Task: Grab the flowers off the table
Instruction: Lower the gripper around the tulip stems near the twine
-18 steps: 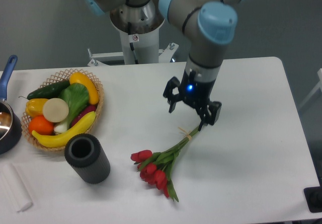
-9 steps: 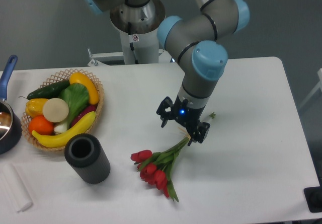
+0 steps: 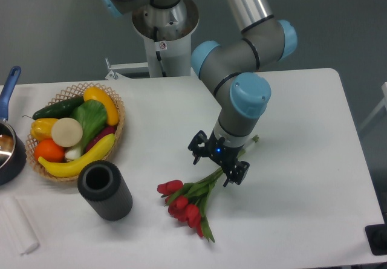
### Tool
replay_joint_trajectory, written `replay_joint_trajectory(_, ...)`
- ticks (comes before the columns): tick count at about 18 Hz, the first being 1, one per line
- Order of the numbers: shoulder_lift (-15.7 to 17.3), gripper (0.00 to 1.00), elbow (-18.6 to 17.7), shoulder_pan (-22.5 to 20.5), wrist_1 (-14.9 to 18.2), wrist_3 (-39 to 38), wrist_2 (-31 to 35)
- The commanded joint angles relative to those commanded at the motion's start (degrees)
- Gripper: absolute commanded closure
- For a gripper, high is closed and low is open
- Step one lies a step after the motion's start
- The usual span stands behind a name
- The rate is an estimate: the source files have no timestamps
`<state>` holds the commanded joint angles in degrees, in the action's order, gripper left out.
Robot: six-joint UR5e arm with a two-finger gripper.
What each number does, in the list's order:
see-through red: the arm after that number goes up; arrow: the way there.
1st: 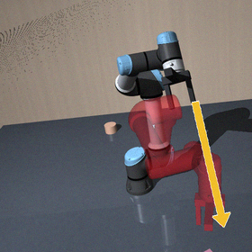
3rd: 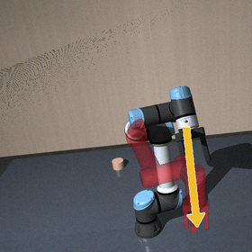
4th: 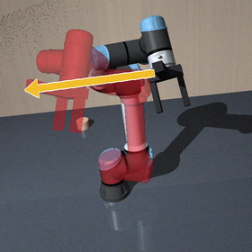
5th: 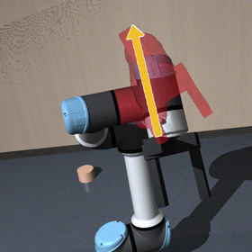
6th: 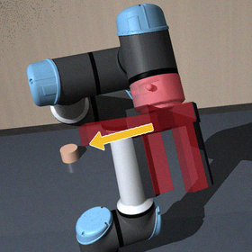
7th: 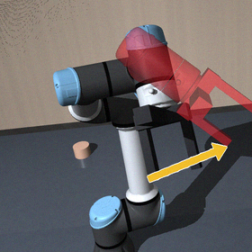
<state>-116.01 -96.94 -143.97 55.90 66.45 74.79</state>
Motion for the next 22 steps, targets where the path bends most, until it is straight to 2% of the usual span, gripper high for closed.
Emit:
replay_joint_trajectory(7,-2.6,0.0,1.5,0.6,-0.4,0.1,0.0)
replay_joint_trajectory(11,-3.8,0.0,1.1,1.6,-3.4,0.0,0.1)
replay_joint_trajectory(17,-5.4,0.0,1.1,2.8,-3.6,-1.3,4.7)
replay_joint_trajectory(22,-5.4,0.0,0.4,2.9,-4.1,-1.9,4.9)
